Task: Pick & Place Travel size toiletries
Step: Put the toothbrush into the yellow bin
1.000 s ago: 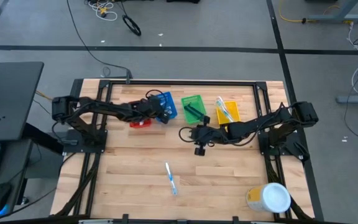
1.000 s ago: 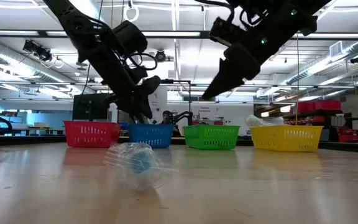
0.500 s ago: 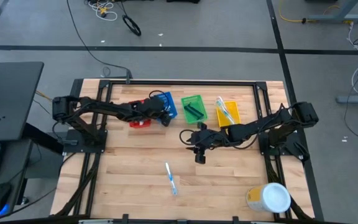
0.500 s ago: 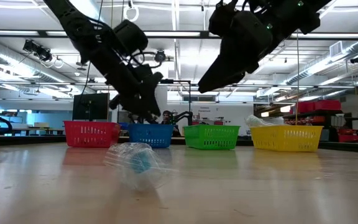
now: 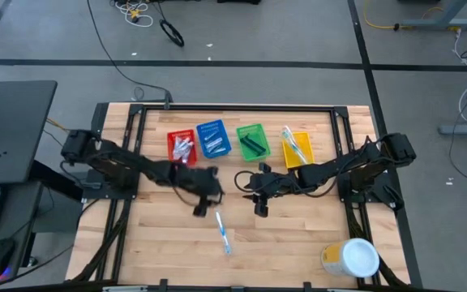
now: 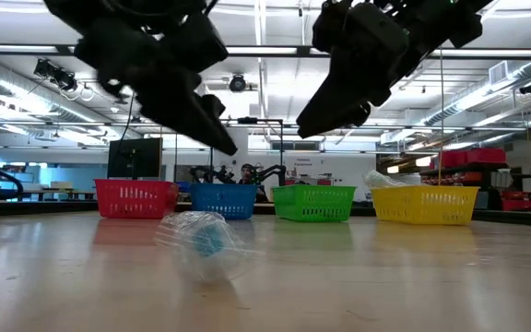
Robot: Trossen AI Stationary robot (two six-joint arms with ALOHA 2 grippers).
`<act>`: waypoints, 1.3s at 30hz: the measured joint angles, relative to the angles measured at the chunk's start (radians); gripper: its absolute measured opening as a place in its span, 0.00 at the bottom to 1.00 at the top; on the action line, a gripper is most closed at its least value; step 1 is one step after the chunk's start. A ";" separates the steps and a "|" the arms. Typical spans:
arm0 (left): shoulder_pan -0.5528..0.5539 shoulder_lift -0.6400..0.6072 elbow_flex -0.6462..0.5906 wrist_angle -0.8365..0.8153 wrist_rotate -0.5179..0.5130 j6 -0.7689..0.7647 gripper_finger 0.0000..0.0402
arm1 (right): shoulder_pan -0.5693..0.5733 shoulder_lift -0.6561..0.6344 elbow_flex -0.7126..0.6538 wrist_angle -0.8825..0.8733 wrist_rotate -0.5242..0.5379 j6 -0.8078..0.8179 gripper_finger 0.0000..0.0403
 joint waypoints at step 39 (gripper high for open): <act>-0.175 0.274 0.003 0.096 -0.021 -0.060 0.12 | 0.001 0.000 0.000 0.045 0.001 0.053 0.42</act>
